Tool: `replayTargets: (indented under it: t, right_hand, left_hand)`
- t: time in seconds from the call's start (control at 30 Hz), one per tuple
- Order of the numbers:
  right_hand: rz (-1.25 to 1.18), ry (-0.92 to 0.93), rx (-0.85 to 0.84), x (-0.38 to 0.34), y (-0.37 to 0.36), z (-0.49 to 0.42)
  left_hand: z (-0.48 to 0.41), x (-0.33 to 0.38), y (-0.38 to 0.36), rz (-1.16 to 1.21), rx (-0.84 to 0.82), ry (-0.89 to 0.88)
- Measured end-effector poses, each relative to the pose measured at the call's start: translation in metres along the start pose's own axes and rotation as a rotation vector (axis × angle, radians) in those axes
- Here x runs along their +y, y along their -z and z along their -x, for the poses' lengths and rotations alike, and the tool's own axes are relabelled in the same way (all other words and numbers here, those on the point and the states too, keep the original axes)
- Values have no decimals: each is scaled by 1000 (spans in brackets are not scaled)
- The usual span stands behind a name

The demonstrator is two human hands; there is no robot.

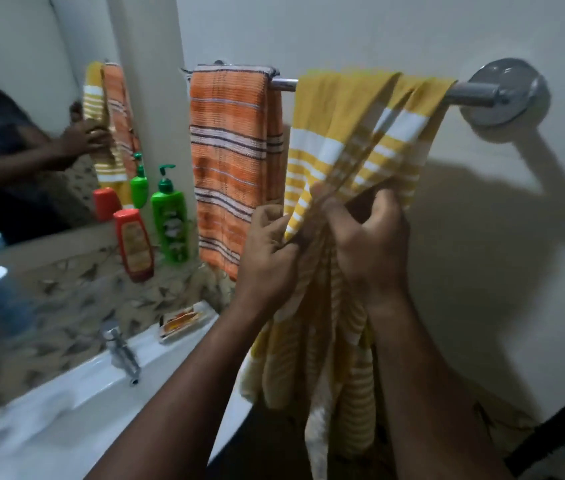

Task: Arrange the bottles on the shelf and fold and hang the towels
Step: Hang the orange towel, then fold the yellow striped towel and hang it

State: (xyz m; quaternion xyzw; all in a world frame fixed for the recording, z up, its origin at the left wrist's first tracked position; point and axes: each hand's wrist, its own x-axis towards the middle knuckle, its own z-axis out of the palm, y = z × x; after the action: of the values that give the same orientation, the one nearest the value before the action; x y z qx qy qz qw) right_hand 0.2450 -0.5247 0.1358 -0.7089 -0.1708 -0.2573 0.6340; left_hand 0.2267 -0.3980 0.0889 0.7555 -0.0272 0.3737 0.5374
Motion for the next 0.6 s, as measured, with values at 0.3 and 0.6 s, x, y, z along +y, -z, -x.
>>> replayTargets:
  t: [0.3,0.6]
  right_hand:
    - [-285,-242,-282,-18,-38,31]
    - [-353,-218,-140,18,16,158]
  left_hand:
    - [93,9,59,-100,119,435]
    - [163,7,74,180,98,570]
